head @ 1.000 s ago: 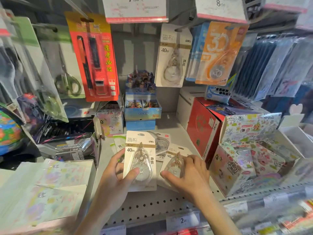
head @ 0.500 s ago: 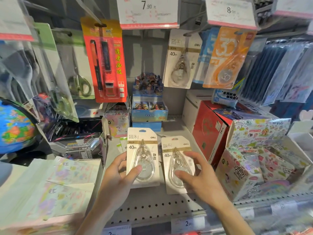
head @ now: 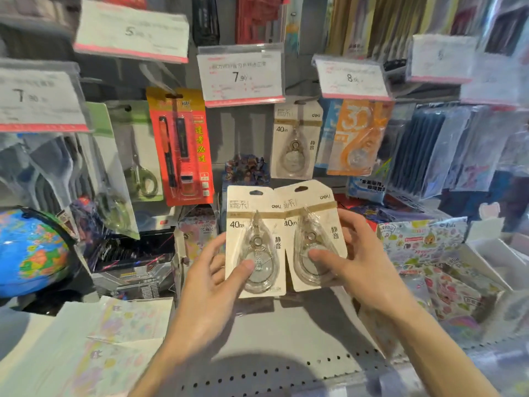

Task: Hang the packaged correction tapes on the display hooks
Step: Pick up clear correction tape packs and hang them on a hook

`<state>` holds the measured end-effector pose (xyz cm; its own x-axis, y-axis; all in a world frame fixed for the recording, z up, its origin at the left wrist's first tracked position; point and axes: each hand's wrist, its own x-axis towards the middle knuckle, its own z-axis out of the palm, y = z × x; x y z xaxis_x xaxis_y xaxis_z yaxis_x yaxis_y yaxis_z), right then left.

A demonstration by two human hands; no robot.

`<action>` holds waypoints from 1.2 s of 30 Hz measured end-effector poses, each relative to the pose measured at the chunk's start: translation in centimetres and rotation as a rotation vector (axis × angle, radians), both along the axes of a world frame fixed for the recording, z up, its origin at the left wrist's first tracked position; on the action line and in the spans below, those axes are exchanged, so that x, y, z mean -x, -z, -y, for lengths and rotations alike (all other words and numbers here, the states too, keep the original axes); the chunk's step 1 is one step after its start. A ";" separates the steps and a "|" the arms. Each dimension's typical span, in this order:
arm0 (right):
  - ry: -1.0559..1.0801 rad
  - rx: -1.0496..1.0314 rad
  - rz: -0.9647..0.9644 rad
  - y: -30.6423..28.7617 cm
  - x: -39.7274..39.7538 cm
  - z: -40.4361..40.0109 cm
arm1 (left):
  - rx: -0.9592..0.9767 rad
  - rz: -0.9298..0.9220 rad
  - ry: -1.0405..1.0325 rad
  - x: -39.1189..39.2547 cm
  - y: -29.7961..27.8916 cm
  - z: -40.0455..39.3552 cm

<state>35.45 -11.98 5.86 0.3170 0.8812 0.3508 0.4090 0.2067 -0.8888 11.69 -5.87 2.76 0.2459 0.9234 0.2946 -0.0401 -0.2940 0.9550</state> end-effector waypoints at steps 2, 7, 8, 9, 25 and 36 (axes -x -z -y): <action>-0.021 -0.051 0.027 -1.6 -1.6 0.1 | -0.061 -0.009 -0.029 -0.8 -1.5 0.4; -0.081 -0.153 0.075 -4.8 -6.0 0.7 | -0.188 -0.038 -0.089 -3.8 -5.0 1.3; -0.096 -0.163 0.078 -5.3 -6.9 0.8 | -0.210 -0.047 -0.104 -4.4 -5.6 1.5; -0.111 -0.172 0.081 -5.8 -7.8 0.9 | -0.234 -0.058 -0.122 -4.8 -6.2 1.8; -0.265 -0.209 0.069 -8.8 -12.4 0.0 | -0.440 -0.240 -0.288 -4.1 -12.8 6.4; -0.303 -0.254 0.042 -9.8 -11.3 -2.7 | -0.526 -0.226 -0.246 -3.2 -14.9 5.4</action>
